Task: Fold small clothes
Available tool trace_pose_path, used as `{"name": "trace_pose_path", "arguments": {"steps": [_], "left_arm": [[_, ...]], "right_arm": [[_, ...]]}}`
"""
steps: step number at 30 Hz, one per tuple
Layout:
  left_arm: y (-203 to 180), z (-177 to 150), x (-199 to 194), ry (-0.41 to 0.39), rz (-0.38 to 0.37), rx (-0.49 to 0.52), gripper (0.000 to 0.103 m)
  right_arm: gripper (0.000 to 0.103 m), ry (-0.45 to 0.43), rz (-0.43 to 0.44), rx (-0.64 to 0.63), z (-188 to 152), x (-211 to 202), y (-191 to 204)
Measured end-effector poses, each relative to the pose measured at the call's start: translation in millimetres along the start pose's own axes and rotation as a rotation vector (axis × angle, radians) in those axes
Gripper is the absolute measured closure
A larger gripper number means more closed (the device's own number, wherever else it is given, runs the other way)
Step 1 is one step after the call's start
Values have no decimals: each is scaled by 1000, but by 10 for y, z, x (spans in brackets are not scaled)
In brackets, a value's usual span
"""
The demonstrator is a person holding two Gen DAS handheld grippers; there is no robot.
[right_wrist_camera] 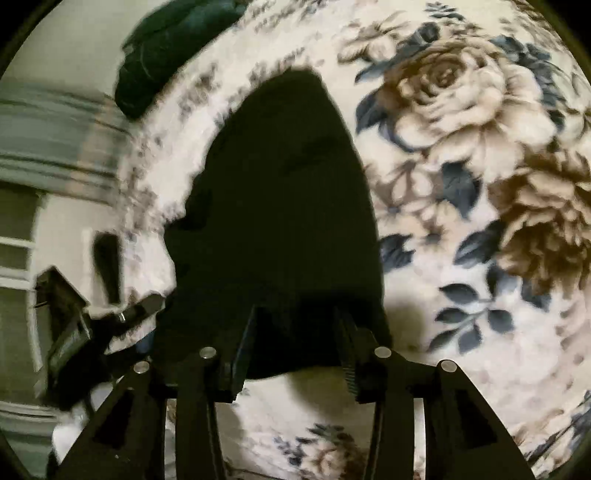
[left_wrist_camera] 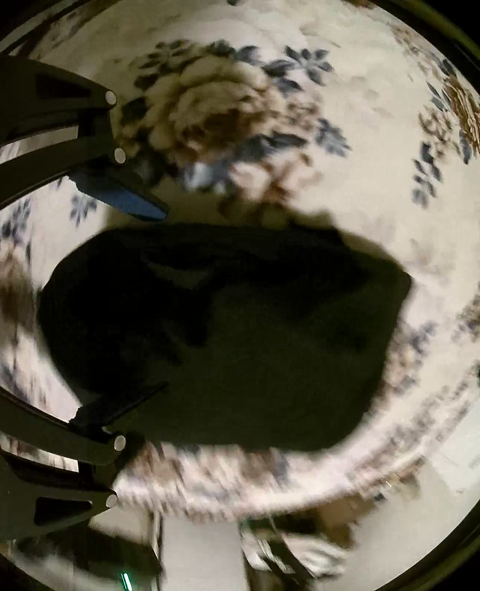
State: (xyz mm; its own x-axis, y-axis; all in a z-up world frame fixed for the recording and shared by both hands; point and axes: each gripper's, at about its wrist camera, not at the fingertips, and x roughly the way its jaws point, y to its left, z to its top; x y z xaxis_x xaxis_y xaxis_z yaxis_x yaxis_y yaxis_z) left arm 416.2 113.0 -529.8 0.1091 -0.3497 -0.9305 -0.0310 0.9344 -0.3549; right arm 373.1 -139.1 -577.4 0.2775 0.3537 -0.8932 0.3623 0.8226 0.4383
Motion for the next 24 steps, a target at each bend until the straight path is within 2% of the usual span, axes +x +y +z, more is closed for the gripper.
{"name": "trace_pose_path", "arguments": {"steps": [1,2,4,6,8,9,11,15,16,18,19,22,24], "left_arm": [[78,-35,112,12,-9,-22,14],[176,-58,203,24,-22,-56,6],[318,-82,301,24,-51,-93,0],[403,-95,366,20,-78,-97,0],[457,-106,382,6,-105,-100,0],[479,-91,370,20,-120,-114,0],[465,-52,231,44,-143,-122,0],[274,13,-281,2,-137,-54,0],[212,48,-411,-21,-131,-30,0],[93,164,-558,-52,-128,0,0],[38,277,-602,-71,-144,18,0],[-126,720,-436,-89,-121,84,0],[-262,996,-184,-80,-69,143,0]], "right_arm": [[57,25,-64,-48,-44,117,85],[57,45,-94,-68,-77,205,102],[57,96,-157,-118,-191,394,176],[58,130,-185,-134,-300,566,169],[60,291,-164,-34,-464,965,-39],[63,322,-167,-1,-526,1071,-131],[63,281,-154,-58,-539,957,-54],[61,270,-121,-105,-485,578,16],[57,270,-101,-103,-439,416,-9],[39,261,-56,-80,-332,163,-52],[38,250,-47,-69,-291,65,-71],[37,172,2,-17,-8,-243,-96],[30,121,12,-8,205,-311,-84]]}}
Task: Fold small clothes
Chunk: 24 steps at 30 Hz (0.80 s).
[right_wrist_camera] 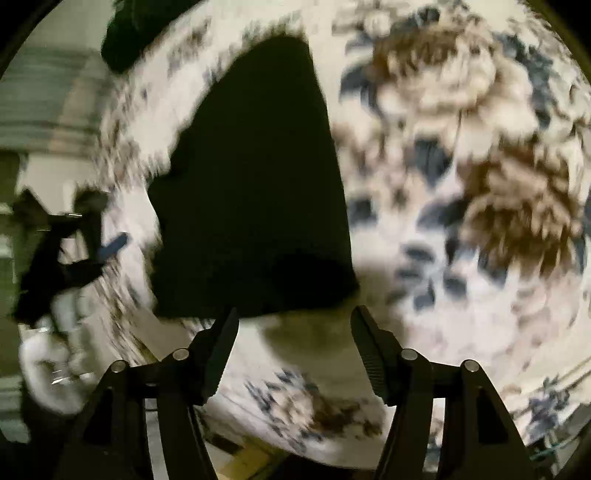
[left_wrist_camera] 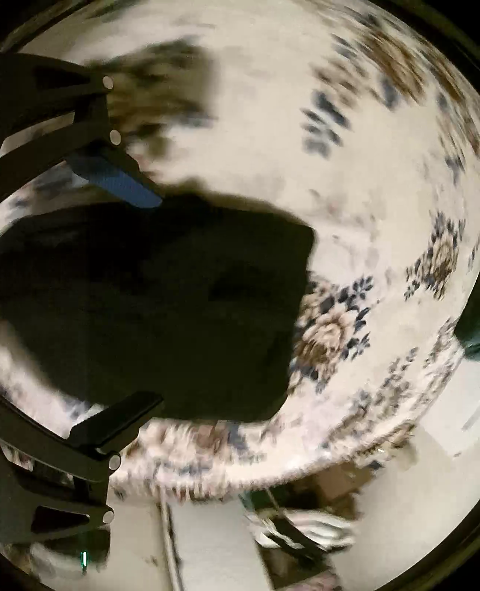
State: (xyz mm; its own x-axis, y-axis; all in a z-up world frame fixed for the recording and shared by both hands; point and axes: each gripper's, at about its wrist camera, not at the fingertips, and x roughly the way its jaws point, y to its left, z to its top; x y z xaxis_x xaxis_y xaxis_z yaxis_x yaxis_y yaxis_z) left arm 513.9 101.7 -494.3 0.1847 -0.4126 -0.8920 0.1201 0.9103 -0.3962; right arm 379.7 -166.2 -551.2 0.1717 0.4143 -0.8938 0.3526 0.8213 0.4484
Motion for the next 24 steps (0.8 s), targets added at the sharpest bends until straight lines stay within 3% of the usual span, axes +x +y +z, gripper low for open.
{"name": "trace_pose_path", "arguments": {"steps": [2,5,7,9,11,12,14,17,19,21,23,24], "left_arm": [[-43,277,412,61,59,51,1],[23,412,915,180,51,70,3],[-18,411,1072,173,27,109,3],[-105,380,1016,149,-42,150,17],[-119,344,783,115,-187,143,61],[-78,343,717,111,-271,118,69],[134,348,715,119,-411,20,71],[594,349,1013,177,-397,-159,68],[702,326,1031,183,-455,-227,67],[641,313,929,184,-463,-224,60],[615,299,816,172,-459,-241,37],[616,311,740,152,-464,-244,34]], "right_arm": [[30,-50,-15,-6,267,50,8],[30,-96,-53,-11,668,205,-38],[30,-101,-59,17,884,387,-111],[30,-95,-39,41,1021,508,-160],[30,-97,-21,63,1132,571,-190],[30,-101,-11,62,1185,596,-188],[30,-100,-5,56,1262,580,-197],[30,-89,-15,38,1359,664,-147],[30,-83,-22,32,1415,703,-104],[30,-94,-18,14,1460,657,-52],[30,-112,-13,6,1446,560,-47],[30,-125,-8,6,1463,520,-48]]}}
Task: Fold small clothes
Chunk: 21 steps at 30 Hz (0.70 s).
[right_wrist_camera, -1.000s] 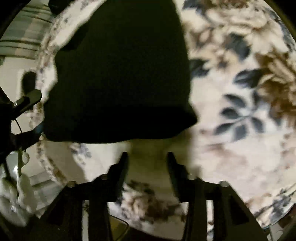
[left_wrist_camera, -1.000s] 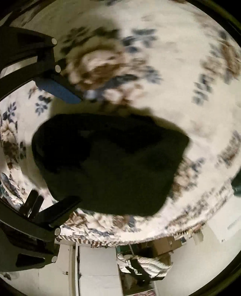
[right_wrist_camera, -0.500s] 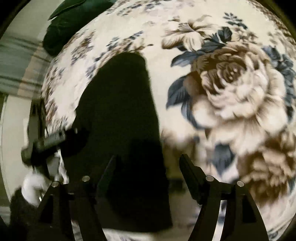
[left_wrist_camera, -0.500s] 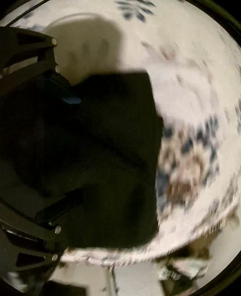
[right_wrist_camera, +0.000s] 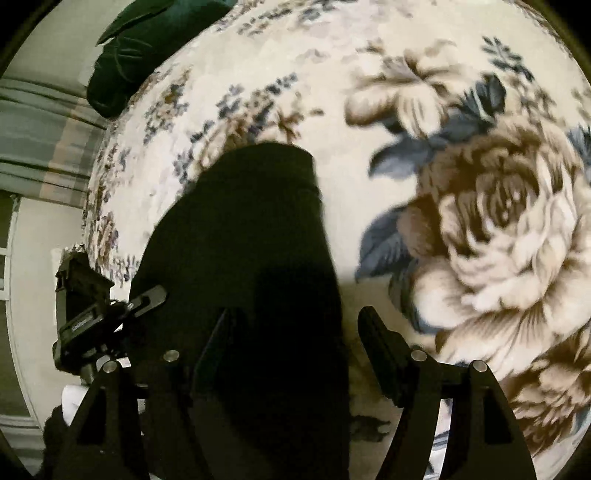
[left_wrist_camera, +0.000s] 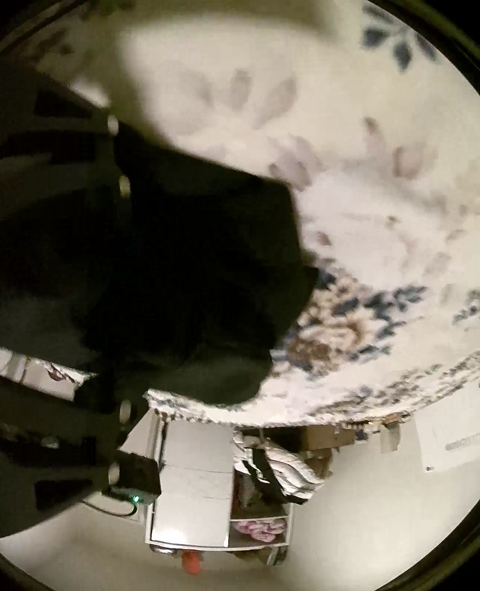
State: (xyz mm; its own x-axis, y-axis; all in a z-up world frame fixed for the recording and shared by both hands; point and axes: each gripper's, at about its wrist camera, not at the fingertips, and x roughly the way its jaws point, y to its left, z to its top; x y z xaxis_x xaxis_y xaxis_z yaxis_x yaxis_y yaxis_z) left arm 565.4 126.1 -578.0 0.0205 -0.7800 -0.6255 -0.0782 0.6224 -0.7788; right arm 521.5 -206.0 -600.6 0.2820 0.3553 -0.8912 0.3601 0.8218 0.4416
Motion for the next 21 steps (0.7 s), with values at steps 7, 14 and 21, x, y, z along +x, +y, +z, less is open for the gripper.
{"name": "trace_pose_path", "arguments": {"steps": [7,14,21], "left_arm": [[-322,220,-129,-74,115,102,29],[-151,261,444,23,383,229,26],[-21,98,-64,-53,164,54,25]], "right_arm": [[30,-32,29,20,360,98,9],[88,-112,14,-78,500,123,275],[67,-15,-7,-15,559,227,52]]}}
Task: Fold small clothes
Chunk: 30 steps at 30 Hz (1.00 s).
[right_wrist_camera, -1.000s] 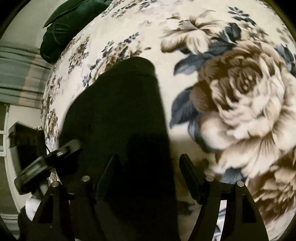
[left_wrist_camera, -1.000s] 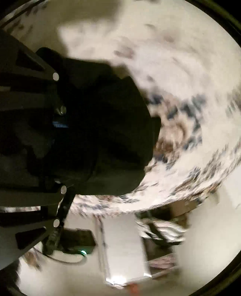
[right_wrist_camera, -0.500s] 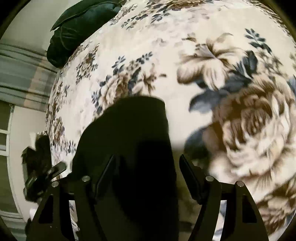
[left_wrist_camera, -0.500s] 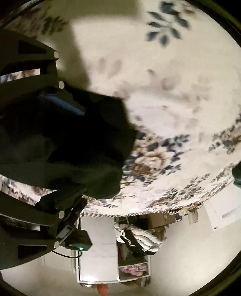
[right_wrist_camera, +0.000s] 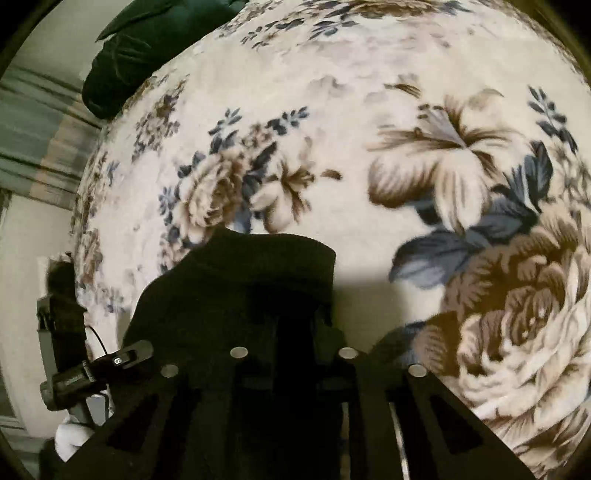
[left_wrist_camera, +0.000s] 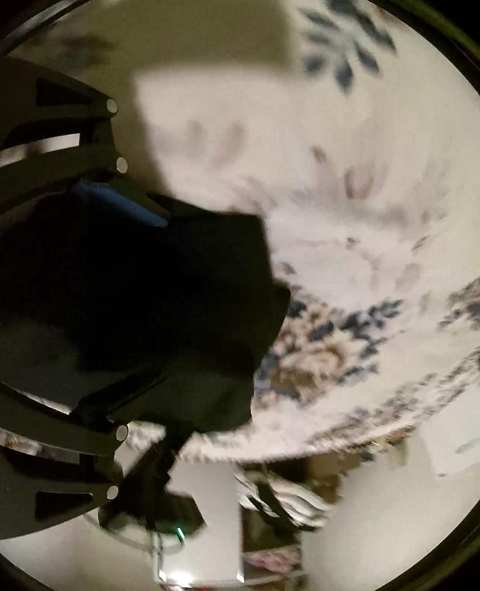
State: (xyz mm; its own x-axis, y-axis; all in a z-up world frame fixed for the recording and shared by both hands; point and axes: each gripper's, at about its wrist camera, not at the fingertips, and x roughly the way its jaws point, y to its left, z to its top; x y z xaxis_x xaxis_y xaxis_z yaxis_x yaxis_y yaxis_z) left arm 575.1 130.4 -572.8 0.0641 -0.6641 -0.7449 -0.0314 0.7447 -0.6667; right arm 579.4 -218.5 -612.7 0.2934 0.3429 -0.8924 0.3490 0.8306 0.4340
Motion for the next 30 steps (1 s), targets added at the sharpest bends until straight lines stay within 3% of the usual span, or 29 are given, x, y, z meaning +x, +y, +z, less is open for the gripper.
{"name": "trace_pose_path", "arguments": {"steps": [1,2,3,7,8,10,14,16,21,23,27,29,30], "left_arm": [[3,-111,-150,-32,-13,-14,25],[10,-255,-292,-58,-25,-24,24],[17,-415,-413,-79,-27,-35,23],[84,-1155,-642,-154,-66,-151,11],[111,-1341,-666,-170,-90,-198,7],[131,-1715,-613,-209,-151,-317,5],[140,-2177,-364,-303,-276,-470,4],[138,-2239,-199,-350,-312,-510,4],[-6,-1945,99,-451,-230,-451,1],[39,-1846,211,-470,-176,-475,1],[129,-1794,243,-543,-175,-512,1],[103,-1776,228,-571,-154,-512,11],[88,-1764,216,-575,-132,-499,15]], "right_arm": [[60,2,23,13,-50,-83,-40],[42,9,55,34,-137,-170,-100],[33,19,88,52,-226,-234,-152],[31,110,203,143,-776,-357,-443],[24,139,224,157,-937,-354,-514],[10,160,232,158,-1088,-328,-585],[8,167,254,177,-1154,-245,-711],[4,157,287,182,-1063,-216,-738],[1,160,379,168,-668,-55,-696],[1,181,381,141,-498,94,-621],[1,223,371,79,-261,429,-461],[0,237,379,62,-187,566,-389],[5,227,394,68,-164,592,-377]]}}
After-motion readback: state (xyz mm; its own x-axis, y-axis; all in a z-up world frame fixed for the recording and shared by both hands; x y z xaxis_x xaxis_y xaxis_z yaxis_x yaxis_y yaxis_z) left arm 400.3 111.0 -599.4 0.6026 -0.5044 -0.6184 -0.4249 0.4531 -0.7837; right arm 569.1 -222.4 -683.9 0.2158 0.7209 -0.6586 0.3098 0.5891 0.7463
